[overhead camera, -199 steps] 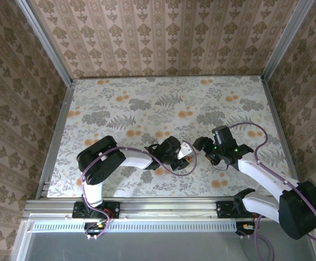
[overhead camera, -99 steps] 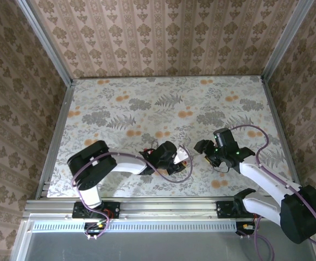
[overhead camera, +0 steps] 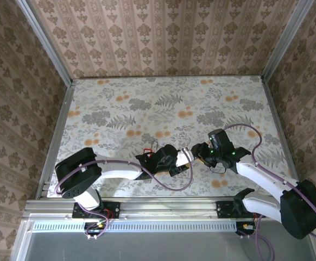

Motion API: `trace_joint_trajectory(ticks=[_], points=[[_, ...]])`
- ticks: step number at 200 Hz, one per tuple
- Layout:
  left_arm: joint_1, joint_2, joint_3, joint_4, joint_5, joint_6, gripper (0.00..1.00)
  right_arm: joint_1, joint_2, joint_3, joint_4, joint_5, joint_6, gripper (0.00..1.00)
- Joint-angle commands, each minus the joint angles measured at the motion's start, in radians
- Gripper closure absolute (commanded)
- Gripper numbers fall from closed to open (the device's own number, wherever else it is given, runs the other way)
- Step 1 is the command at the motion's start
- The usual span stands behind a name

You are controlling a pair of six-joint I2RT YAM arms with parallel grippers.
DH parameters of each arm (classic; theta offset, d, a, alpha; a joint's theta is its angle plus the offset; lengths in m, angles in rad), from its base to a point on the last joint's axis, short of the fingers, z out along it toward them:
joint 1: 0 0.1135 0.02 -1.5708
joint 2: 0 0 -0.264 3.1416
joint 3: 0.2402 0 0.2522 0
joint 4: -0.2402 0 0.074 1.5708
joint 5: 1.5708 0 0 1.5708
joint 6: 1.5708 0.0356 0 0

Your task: Unlock with the key

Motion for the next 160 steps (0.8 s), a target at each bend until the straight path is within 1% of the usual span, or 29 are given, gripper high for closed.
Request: trace_joint_trajectory(ticks=[1, 33, 68, 85, 107, 134, 160], points=[[-0.003, -0.048, -0.006, 0.017, -0.042, 0.027, 0.9, 0.007, 0.003, -0.001, -0.021, 0.013, -0.02, 0.53], [-0.019, -0.072, -0.012, 0.02, -0.053, 0.048, 0.9, 0.007, 0.031, 0.017, -0.027, 0.008, -0.03, 0.54], [-0.021, -0.086, -0.017, 0.021, -0.067, 0.04, 0.9, 0.007, 0.027, 0.019, 0.003, -0.015, -0.023, 0.64], [-0.021, -0.077, -0.015, 0.021, -0.062, 0.035, 0.91, 0.009, -0.012, 0.006, 0.029, -0.022, -0.011, 0.69], [-0.019, -0.064, -0.013, 0.026, -0.059, 0.026, 0.91, 0.01, -0.066, -0.007, 0.015, -0.015, -0.003, 0.72], [-0.014, -0.061, -0.015, 0.033, -0.053, 0.018, 0.91, 0.01, -0.099, -0.027, 0.011, -0.024, 0.002, 0.72], [-0.007, -0.064, -0.016, 0.033, -0.036, 0.012, 0.91, 0.013, -0.108, -0.047, 0.03, -0.038, 0.001, 0.65]])
